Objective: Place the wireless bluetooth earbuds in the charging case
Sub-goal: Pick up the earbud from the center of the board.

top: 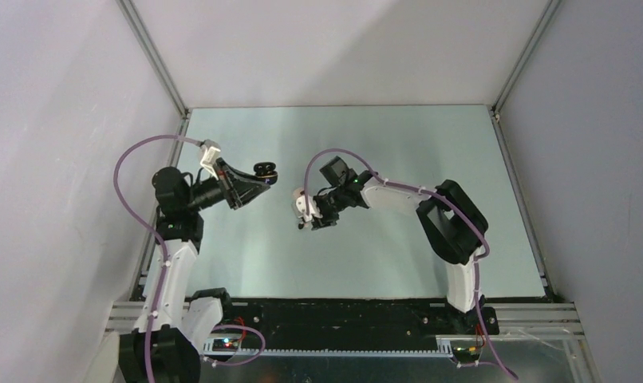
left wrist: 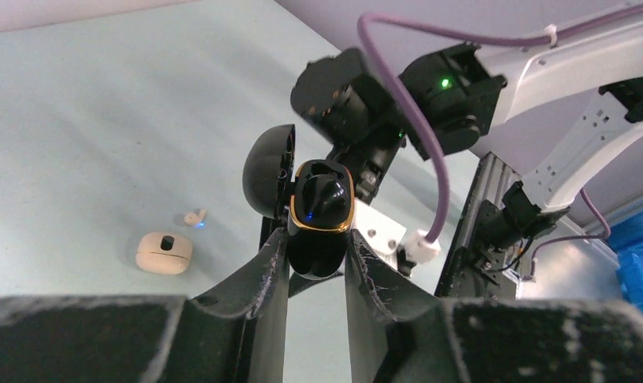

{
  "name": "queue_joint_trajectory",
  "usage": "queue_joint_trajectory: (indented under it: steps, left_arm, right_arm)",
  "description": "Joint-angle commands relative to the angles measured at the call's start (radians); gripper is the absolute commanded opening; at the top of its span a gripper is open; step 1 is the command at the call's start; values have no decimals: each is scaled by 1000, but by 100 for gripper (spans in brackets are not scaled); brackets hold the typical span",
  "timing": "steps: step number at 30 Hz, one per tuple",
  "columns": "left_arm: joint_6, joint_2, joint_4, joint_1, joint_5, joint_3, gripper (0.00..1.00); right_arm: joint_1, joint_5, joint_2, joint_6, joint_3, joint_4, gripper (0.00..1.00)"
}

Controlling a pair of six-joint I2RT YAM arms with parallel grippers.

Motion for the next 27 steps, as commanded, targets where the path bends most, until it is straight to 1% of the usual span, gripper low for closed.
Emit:
queue_joint_trajectory:
  steps: [1, 6, 10, 17, 21, 27]
  left_arm:
    - [-33, -47, 3, 42, 18, 23, 0]
    - [-32, -60, -14, 50, 14, 26, 0]
    - [-28, -59, -24, 52, 23, 33, 0]
    - [-26, -41, -32, 52, 28, 53, 0]
    - [-26, -38, -34, 52, 24, 52, 0]
    - [-27, -44, -40, 51, 17, 49, 0]
  right_arm:
    - [16, -1, 58, -88, 44, -28, 48]
    - [28, 33, 99, -97, 67, -33, 52]
    - [34, 55, 119, -73, 77, -17, 52]
    - [44, 75, 131, -16, 85, 52, 52]
    - [45, 77, 150, -5, 102, 63, 52]
    - [48, 58, 144, 63, 116, 93, 48]
